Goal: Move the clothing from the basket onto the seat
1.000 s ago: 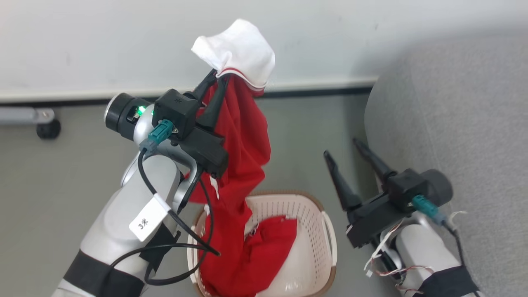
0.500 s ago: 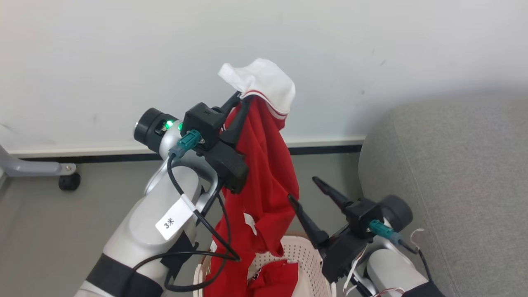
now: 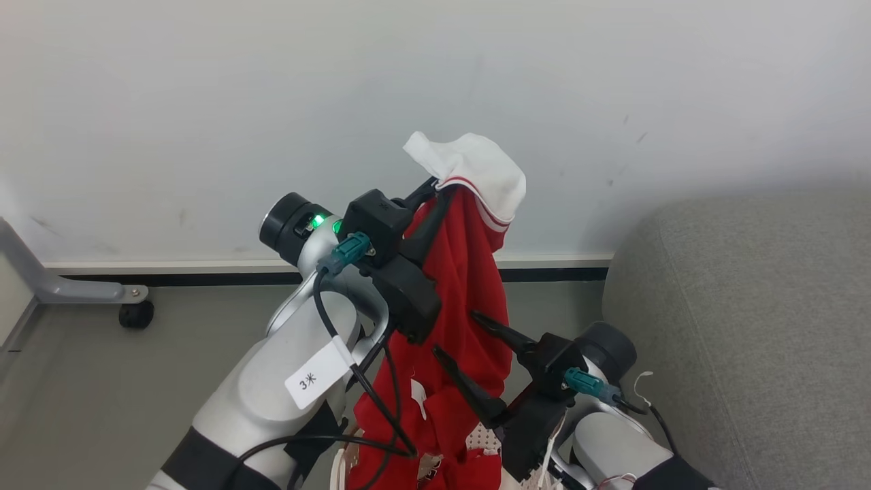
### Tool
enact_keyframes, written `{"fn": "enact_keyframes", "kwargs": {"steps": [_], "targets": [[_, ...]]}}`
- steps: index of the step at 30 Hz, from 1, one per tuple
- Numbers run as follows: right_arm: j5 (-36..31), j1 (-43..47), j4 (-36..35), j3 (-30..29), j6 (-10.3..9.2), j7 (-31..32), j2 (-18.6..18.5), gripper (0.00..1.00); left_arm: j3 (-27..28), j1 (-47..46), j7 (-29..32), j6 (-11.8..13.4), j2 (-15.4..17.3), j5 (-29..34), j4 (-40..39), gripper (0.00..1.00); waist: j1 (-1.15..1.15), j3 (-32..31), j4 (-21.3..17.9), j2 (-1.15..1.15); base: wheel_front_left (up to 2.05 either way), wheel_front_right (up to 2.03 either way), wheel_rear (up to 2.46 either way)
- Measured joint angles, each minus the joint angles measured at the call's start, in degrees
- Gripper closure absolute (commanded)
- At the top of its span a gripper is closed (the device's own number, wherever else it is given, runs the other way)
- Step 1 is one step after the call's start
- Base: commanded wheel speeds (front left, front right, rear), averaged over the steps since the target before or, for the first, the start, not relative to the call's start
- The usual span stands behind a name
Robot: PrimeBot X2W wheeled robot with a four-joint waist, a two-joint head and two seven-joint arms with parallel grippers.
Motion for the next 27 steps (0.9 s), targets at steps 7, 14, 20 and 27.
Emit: {"fn": "enact_keyframes", "kwargs": {"steps": [7, 14, 20, 27], "targets": [[2.2, -2.8, 4.0, 1.5, 0.0, 0.0, 0.0, 0.0, -2.3, 0.0, 0.7, -0.4, 0.0, -1.1, -2.3, 1.0, 0.0, 0.2, 1.3, 0.0, 0.0, 0.0, 0.0], [6.5, -5.7, 6.2, 5.1, 0.0, 0.0, -0.1, 0.0, -5.5, 0.0, 1.0, -0.2, 0.0, -4.0, -5.9, 1.0, 0.01, 0.6, 2.4, 0.0, 0.0, 0.0, 0.0], [9.2, -7.8, 7.3, 7.4, 0.0, 0.0, 0.0, 1.0, -6.3, 0.0, 1.4, 0.7, 0.0, -5.2, -6.6, 1.0, 0.01, 1.0, 2.9, 0.0, 0.0, 0.0, 0.0], [10.6, -7.9, 8.8, 7.0, 0.0, 0.0, 0.0, 1.0, -3.4, 1.4, 1.7, 2.6, 0.1, -6.5, -5.1, 0.87, 0.01, 1.6, 2.3, 0.0, 0.0, 0.0, 0.0]]}}
